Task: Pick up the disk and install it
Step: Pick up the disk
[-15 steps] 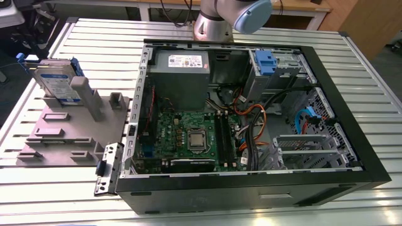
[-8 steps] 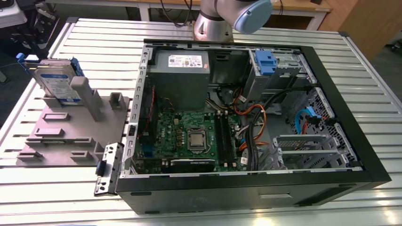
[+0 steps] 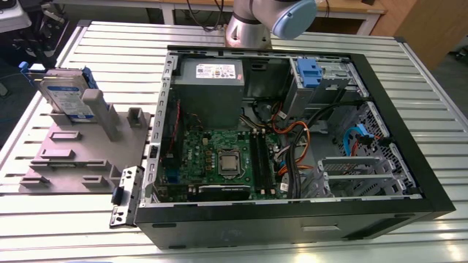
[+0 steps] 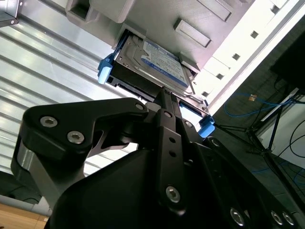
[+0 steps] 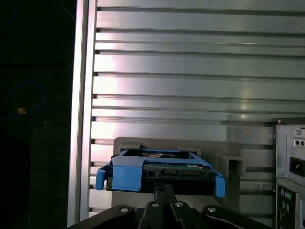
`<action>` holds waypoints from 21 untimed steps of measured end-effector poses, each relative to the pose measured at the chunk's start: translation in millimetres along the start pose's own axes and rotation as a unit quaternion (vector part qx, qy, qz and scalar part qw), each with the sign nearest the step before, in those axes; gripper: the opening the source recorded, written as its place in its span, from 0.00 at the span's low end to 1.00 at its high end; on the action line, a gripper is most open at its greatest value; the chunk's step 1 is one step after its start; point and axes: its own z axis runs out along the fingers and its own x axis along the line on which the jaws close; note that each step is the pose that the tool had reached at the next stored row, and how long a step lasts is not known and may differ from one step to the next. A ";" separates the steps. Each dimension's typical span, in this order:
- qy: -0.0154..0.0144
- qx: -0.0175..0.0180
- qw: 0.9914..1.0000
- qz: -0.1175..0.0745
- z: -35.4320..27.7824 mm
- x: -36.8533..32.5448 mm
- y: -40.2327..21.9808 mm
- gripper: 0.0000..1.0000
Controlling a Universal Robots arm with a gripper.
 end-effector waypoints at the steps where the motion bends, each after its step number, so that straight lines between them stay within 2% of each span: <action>1: 0.000 0.000 1.000 0.000 0.0 0.0 0.0 0.11; 9: 0.000 0.000 1.000 -0.010 0.0 0.0 0.0 0.11; 18: 0.000 0.000 1.000 -0.011 -0.7 0.0 0.0 0.11; 20: 0.000 0.000 1.000 -0.011 -4.5 0.0 0.2 0.11; 21: 0.000 0.000 1.000 -0.011 -4.5 0.0 0.2 0.11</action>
